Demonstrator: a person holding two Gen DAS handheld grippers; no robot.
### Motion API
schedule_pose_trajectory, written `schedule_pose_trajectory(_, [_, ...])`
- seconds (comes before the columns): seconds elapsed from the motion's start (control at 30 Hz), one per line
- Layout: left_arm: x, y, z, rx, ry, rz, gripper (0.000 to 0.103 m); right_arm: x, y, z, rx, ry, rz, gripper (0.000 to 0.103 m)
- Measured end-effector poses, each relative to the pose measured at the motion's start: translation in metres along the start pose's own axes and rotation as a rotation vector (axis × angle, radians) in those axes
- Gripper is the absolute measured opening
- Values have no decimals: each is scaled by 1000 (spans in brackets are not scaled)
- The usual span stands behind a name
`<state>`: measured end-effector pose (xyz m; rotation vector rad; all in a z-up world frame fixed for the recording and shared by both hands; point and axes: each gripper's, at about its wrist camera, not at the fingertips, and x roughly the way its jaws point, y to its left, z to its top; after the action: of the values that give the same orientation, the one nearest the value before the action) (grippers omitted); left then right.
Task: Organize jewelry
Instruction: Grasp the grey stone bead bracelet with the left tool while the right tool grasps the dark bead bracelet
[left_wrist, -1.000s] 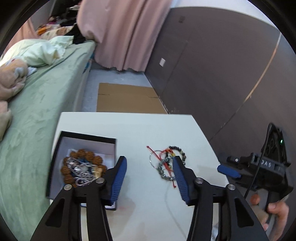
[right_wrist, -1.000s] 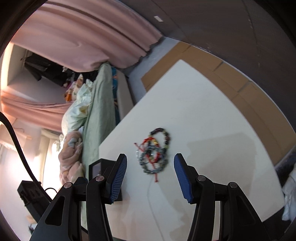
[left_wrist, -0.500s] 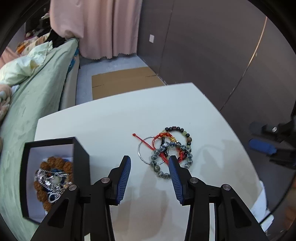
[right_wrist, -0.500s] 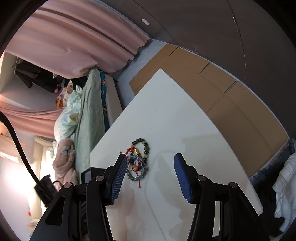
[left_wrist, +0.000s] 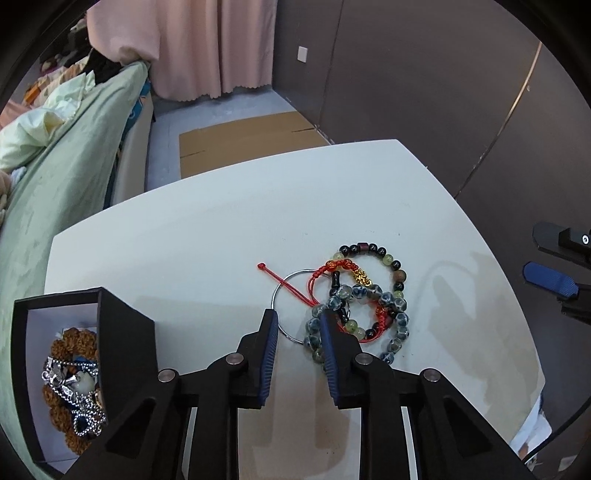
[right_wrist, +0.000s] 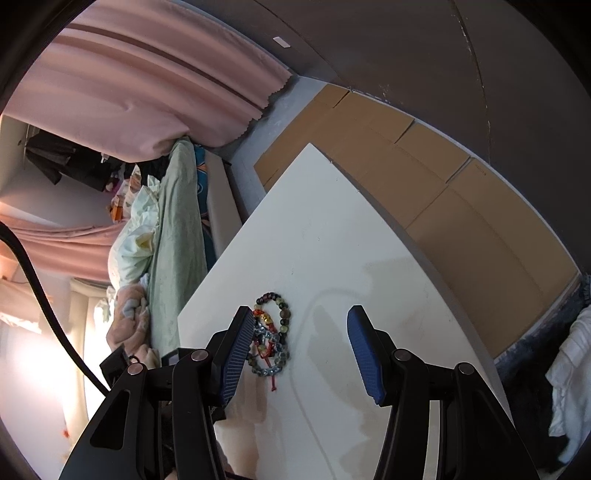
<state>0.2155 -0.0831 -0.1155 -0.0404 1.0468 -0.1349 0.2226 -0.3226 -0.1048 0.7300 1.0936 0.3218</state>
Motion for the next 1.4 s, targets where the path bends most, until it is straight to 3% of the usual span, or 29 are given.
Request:
schedule_pose_trajectory(0.33, [6,-18,-7,95,-12,43,24,3,1,-1,-7,5,-7,54])
schedule_pose_trajectory(0.4, [7,-21,-9,102,-7,7,9,4,2,-4,-11,8,-9,54])
schedule_pose_trajectory(0.5, [6,-21,-10,95,-15,-3,9,7,5,-7,-20,15,-16,54])
schedule_pose_trajectory(0.6, [5,-16,-10,61,-12,-33,9,11,7,-8,-31,22,-21,54])
schedule_pose_trajectory(1.03, [-55,4,7,-42,-159,-174,9,37,20,-8,-87,55,-46,53])
schedule_pose_trajectory(1.4, [-86,32,12,-131,-231,-211,9,69,40,-9,-199,61,-168,37])
